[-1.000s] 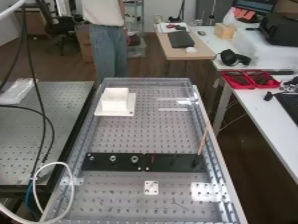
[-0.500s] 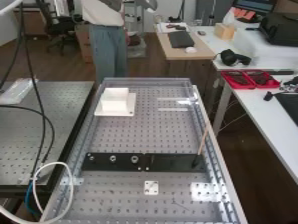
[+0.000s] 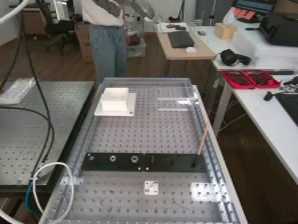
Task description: Grab the larger nut and place it in the white container
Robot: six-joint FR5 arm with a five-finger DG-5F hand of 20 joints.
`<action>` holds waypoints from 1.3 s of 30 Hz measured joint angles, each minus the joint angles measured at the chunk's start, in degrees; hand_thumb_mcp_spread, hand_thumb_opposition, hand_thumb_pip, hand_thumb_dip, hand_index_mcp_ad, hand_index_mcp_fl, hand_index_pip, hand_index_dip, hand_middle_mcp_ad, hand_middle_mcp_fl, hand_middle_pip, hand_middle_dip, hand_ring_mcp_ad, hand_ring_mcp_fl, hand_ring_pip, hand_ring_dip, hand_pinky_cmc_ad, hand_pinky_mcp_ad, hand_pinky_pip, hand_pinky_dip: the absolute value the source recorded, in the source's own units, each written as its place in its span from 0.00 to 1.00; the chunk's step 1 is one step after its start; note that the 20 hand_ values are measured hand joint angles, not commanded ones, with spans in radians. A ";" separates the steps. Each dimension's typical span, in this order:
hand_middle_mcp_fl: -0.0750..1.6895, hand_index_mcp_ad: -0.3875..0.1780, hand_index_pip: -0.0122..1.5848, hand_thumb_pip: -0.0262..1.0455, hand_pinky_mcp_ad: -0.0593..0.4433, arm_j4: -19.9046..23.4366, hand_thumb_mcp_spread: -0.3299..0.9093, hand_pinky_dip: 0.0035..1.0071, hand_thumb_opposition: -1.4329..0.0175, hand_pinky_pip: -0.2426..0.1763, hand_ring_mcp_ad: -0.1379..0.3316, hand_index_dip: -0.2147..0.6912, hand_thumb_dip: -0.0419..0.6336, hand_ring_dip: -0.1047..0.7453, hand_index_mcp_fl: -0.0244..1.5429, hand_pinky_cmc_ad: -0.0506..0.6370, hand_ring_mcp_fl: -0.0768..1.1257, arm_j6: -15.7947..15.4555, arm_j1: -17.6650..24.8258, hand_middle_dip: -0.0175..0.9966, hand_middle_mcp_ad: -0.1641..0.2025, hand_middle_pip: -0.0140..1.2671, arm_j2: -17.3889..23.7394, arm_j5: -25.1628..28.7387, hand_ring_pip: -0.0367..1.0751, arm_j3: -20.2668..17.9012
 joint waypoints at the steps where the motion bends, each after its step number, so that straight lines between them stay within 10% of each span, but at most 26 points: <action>1: 0.09 0.62 0.08 0.47 0.87 0.10 0.42 0.67 0.42 0.36 0.69 0.17 0.16 0.32 0.04 0.65 0.09 0.02 -0.02 0.25 0.64 0.12 0.01 0.04 0.13 -0.13; 39: 0.10 0.62 0.13 0.63 0.87 12.18 0.40 0.68 0.41 0.36 0.72 0.04 0.22 0.33 0.04 0.68 0.09 2.40 -0.61 0.25 0.64 0.12 0.76 10.09 0.13 -17.29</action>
